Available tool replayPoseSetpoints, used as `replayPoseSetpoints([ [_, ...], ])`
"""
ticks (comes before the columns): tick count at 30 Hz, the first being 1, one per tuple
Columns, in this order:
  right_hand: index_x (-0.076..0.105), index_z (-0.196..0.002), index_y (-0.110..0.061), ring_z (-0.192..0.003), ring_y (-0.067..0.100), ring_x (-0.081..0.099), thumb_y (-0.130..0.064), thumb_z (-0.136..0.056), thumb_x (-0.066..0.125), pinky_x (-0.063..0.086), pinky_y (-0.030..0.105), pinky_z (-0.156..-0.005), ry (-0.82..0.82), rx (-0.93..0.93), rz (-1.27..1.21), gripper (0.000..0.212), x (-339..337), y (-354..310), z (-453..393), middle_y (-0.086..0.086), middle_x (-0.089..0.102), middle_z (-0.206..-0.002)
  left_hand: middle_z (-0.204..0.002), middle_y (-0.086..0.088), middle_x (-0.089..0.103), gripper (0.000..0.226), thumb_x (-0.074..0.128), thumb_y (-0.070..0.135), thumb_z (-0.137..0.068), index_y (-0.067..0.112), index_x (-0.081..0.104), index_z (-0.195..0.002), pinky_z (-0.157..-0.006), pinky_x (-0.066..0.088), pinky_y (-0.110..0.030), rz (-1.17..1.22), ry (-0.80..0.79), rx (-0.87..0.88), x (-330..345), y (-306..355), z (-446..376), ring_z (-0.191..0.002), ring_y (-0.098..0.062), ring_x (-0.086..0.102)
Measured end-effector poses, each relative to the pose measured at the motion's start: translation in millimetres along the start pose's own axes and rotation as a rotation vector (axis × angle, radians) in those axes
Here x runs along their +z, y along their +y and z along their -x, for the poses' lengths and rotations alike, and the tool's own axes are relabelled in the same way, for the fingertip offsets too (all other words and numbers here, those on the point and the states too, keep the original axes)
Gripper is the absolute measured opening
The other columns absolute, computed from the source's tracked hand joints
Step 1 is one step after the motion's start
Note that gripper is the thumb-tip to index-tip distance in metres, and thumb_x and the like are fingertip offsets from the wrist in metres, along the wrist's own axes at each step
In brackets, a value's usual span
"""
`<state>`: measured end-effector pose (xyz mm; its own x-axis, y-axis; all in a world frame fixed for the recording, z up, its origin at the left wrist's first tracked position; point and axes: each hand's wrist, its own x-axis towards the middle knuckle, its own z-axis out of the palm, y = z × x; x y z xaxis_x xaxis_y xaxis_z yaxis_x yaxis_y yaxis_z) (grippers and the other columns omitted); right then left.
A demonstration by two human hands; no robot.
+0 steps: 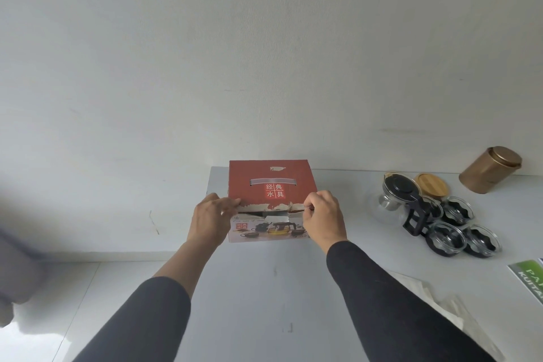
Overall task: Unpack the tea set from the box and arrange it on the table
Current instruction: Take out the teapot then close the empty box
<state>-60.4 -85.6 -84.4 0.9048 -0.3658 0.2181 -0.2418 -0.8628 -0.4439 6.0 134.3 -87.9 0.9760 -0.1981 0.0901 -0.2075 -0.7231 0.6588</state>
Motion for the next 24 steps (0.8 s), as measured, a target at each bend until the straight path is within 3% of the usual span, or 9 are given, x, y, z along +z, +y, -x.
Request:
replayPoseSetpoints([
  [3,0.06,-0.075,-0.008,-0.092,0.028,0.051,-0.006,-0.08,0.058,0.041,0.029,-0.068,0.026,-0.024,0.022,0.006,0.3,-2.9,1.7,0.007,0.059,-0.091,-0.089,-0.001,0.053,0.025,0.059,0.02,-0.092,0.021,0.07,-0.115,-0.073,0.033,-0.019,-0.014,-0.028,-0.006,-2.3,2.0,-1.5,-0.079,-0.016,0.049],
  [6,0.062,-0.066,-0.015,-0.083,0.025,0.056,-0.014,-0.066,0.069,0.039,0.03,-0.065,0.047,-0.201,0.013,0.007,0.7,-8.9,5.9,0.0,0.061,-0.08,-0.09,0.0,0.053,0.024,0.059,0.022,-0.092,0.02,0.071,-0.113,-0.074,0.034,-0.018,-0.029,-0.043,-0.005,-4.9,4.3,-1.6,-0.079,-0.015,0.05],
  [9,0.064,-0.067,-0.015,-0.083,0.022,0.058,-0.018,-0.066,0.069,0.048,0.034,-0.067,-0.016,-0.335,-0.055,0.005,1.8,-18.4,8.8,-0.002,0.062,-0.079,-0.095,-0.001,0.062,0.02,0.061,0.024,-0.09,0.021,0.073,-0.106,-0.077,0.037,-0.018,0.008,-0.009,-0.03,-9.0,8.3,-1.0,-0.082,-0.014,0.056],
  [12,0.067,-0.073,-0.014,-0.086,0.021,0.056,-0.015,-0.07,0.069,0.049,0.037,-0.072,-0.051,-0.331,-0.106,0.004,3.5,-23.1,9.3,-0.001,0.063,-0.083,-0.095,0.001,0.068,0.022,0.062,0.026,-0.089,0.024,0.067,-0.109,-0.079,0.041,-0.022,0.183,0.015,-0.16,-10.8,14.4,1.0,-0.093,-0.016,0.062],
  [16,0.066,-0.079,-0.013,-0.09,0.019,0.055,-0.016,-0.074,0.067,0.047,0.034,-0.079,-0.085,-0.307,-0.118,0.006,4.6,-23.1,10.1,-0.001,0.062,-0.091,-0.091,0.004,0.067,0.033,0.064,0.03,-0.088,0.023,0.057,-0.12,-0.069,0.04,-0.024,0.304,0.007,-0.285,-6.3,20.1,6.0,-0.089,-0.014,0.058],
  [18,0.066,-0.082,-0.012,-0.092,0.019,0.055,-0.016,-0.075,0.067,0.046,0.031,-0.081,-0.099,-0.296,-0.111,0.007,4.3,-21.8,9.9,-0.001,0.061,-0.093,-0.098,0.001,0.07,0.03,0.062,0.029,-0.088,0.024,0.058,-0.118,-0.064,0.04,-0.022,0.332,0.025,-0.295,-3.0,21.7,8.8,-0.089,-0.013,0.058],
  [24,0.067,-0.084,-0.011,-0.094,0.02,0.055,-0.013,-0.078,0.067,0.046,0.031,-0.082,-0.113,-0.294,-0.096,0.006,2.9,-17.4,8.4,0.001,0.062,-0.096,-0.103,0.002,0.072,0.022,0.058,0.029,-0.09,0.029,0.059,-0.112,-0.069,0.043,-0.025,0.263,0.002,-0.257,5.6,19.6,9.9,-0.097,-0.019,0.062],
])
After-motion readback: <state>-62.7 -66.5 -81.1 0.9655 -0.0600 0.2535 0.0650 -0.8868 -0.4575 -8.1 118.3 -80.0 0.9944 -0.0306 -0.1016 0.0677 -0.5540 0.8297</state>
